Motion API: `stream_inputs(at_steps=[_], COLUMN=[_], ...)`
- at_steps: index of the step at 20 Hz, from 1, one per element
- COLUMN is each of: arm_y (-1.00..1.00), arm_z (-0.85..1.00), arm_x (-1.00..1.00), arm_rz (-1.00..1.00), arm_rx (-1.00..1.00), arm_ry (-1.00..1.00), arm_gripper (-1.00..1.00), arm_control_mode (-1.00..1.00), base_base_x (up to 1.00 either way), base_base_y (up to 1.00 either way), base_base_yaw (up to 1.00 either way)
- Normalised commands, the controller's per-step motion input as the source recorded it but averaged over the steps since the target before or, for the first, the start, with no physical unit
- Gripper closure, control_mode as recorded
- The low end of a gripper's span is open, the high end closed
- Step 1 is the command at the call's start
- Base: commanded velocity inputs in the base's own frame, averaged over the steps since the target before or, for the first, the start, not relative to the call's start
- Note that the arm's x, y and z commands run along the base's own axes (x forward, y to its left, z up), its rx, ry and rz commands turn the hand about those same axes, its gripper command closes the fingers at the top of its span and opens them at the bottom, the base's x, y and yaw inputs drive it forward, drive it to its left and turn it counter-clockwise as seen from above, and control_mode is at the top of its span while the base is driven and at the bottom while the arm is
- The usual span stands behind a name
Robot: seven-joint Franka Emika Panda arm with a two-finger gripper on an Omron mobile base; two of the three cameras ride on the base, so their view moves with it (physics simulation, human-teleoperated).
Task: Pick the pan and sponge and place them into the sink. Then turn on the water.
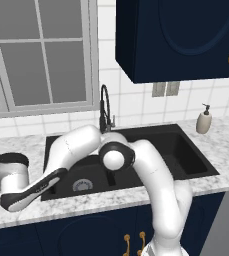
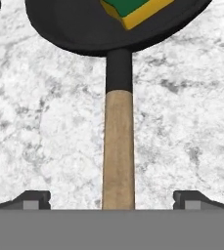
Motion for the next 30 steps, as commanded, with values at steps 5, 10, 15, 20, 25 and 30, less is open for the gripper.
stream_inputs(at_steps=[5,10,15,20,25,30], arm_y=[0.00,0.00,0.00,0.00,-0.28,-0.55], arm_z=[-0.21,-0.27,-0.23,-0.36,-0.67,-0.69], arm_x=[0.00,-0.01,0.04,0.01,0.00,0.00], arm_rz=[-0.02,-0.02,0.00,0.00,0.00,0.00], arm_rx=[0.00,0.00,0.00,-0.01,0.00,0.00], arm_ry=[0.00,0.00,0.00,0.01,0.01,0.06], arm_gripper=[-1.00,-1.00,-1.00,-1.00,1.00,1.00], arm_control_mode=[-1.00,-1.00,-1.00,-1.00,-1.00,-1.00], base_base_x=[0.00,0.00,0.00,0.00,0.00,0.00], base_base_y=[0.00,0.00,0.00,0.00,0.00,0.00], base_base_yaw=[0.00,0.00,0.00,0.00,0.00,0.00])
